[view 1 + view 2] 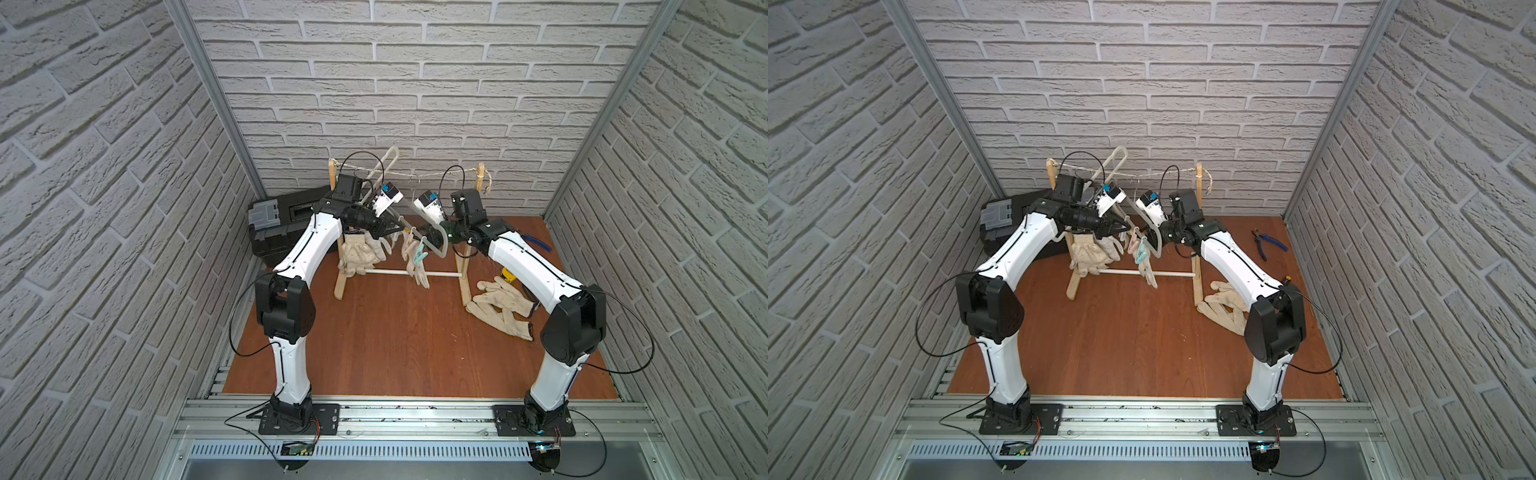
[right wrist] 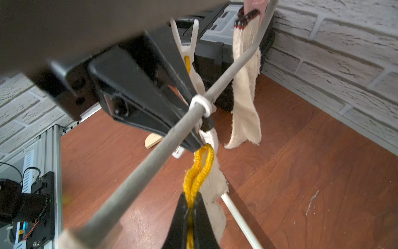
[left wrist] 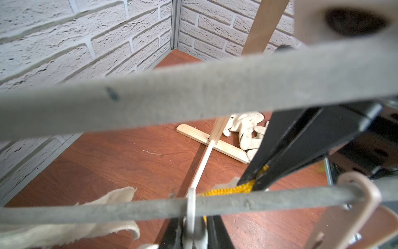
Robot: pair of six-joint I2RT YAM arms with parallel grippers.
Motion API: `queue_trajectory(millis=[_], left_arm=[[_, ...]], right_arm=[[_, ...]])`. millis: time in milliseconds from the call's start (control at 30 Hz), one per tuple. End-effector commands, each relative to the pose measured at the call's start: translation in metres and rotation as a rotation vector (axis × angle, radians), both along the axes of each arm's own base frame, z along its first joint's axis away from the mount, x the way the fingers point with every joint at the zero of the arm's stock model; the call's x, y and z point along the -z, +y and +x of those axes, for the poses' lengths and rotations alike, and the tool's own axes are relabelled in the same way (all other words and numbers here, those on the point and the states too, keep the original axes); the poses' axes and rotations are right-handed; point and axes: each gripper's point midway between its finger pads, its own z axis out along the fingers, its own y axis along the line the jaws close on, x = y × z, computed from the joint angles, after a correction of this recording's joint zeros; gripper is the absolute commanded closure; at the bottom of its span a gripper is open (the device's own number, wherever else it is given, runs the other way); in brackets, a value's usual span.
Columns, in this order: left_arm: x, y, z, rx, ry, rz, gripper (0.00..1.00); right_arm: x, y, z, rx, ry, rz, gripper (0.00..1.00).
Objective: Clip the gloves onto a hanger to dry
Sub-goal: Open the clamp at the hanger, then clamp the glove onto the hanger.
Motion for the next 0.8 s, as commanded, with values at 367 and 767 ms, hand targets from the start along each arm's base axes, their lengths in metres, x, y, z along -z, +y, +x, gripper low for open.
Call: queue_trajectory(millis=[367, 767], left_arm=[[-0.012, -0.021, -0.018, 0.028, 0.045, -0.108, 0.87], [-0.01, -0.031, -0.033, 0.058, 0.111, -0.174, 0.87]], right_arm=[[0.018, 0.013, -0.04, -0.241, 0.038, 0.052, 0.97], [0.019, 0.023, -0.021, -0.256, 0.043, 0.087, 0.97]])
